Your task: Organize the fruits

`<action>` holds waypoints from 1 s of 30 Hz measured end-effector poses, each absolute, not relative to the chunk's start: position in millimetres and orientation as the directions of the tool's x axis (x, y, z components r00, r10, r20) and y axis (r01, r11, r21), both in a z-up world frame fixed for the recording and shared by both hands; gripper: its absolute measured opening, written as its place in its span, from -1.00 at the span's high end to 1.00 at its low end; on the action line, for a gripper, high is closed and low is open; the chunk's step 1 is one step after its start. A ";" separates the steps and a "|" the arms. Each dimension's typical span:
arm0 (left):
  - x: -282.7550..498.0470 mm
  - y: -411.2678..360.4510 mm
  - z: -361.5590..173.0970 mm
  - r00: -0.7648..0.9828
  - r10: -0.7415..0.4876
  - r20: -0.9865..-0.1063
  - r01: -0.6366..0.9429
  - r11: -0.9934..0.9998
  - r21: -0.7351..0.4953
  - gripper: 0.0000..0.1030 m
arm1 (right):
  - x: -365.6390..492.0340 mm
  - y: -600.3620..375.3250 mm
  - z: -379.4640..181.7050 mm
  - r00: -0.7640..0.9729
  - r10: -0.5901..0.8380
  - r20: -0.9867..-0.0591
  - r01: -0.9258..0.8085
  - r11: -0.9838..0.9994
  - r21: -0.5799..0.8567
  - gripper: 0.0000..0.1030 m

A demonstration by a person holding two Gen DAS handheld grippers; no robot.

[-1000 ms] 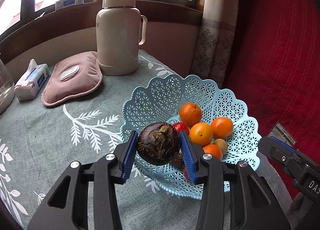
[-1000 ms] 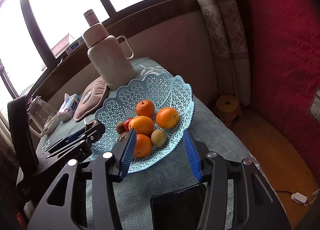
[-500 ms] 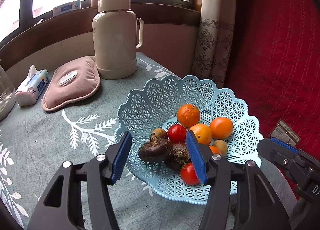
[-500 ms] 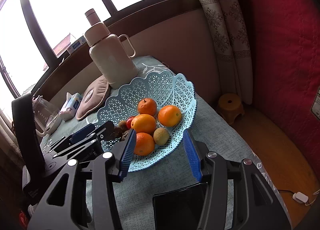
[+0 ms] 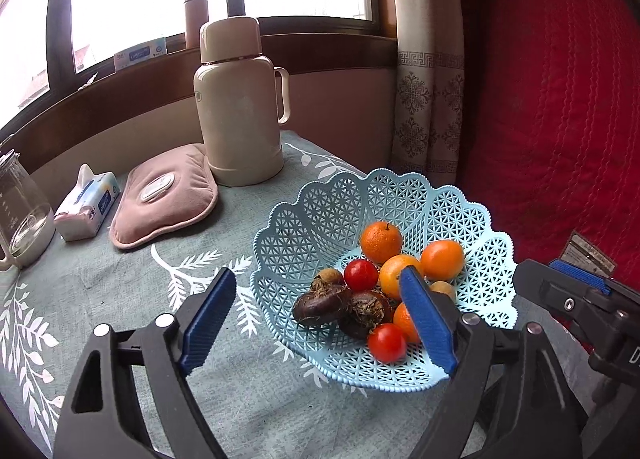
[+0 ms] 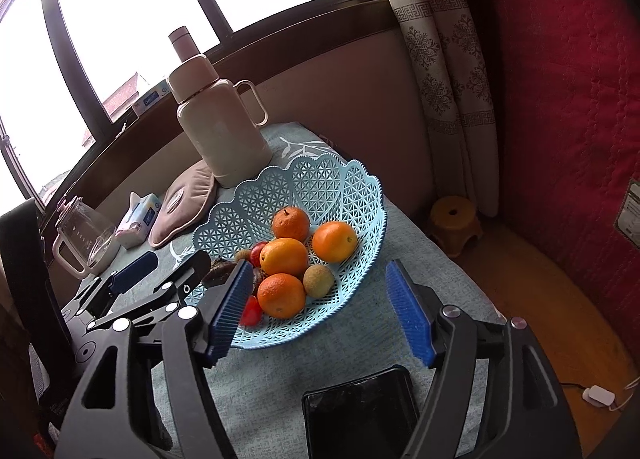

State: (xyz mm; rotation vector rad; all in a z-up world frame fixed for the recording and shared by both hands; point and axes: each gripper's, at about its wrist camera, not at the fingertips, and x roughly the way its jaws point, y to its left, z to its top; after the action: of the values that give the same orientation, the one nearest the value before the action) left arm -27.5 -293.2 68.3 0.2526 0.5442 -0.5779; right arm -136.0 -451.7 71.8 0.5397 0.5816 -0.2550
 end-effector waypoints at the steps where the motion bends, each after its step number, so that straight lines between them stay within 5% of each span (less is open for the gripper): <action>1: -29.4 -292.3 69.5 0.713 -0.445 -0.542 0.573 0.815 0.085 -0.77 | -137.1 -453.2 72.1 0.811 -0.084 -0.579 0.380 0.828 0.412 -0.70; 13: -36.5 -279.8 72.3 0.779 -0.336 -0.529 0.483 0.860 0.165 -0.90 | -135.5 -452.2 74.5 0.757 -0.153 -0.635 0.420 0.859 0.294 -0.94; 30: -46.2 -256.5 80.0 0.847 -0.231 -0.478 0.377 0.896 0.236 -0.90 | -127.6 -415.1 78.9 0.716 -0.194 -0.670 0.334 0.939 0.085 -0.94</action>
State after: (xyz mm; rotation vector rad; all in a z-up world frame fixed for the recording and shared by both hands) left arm -46.2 -256.5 80.0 0.3309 0.4577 -0.3271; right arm -127.6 -415.1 78.9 0.2068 0.7154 -0.2947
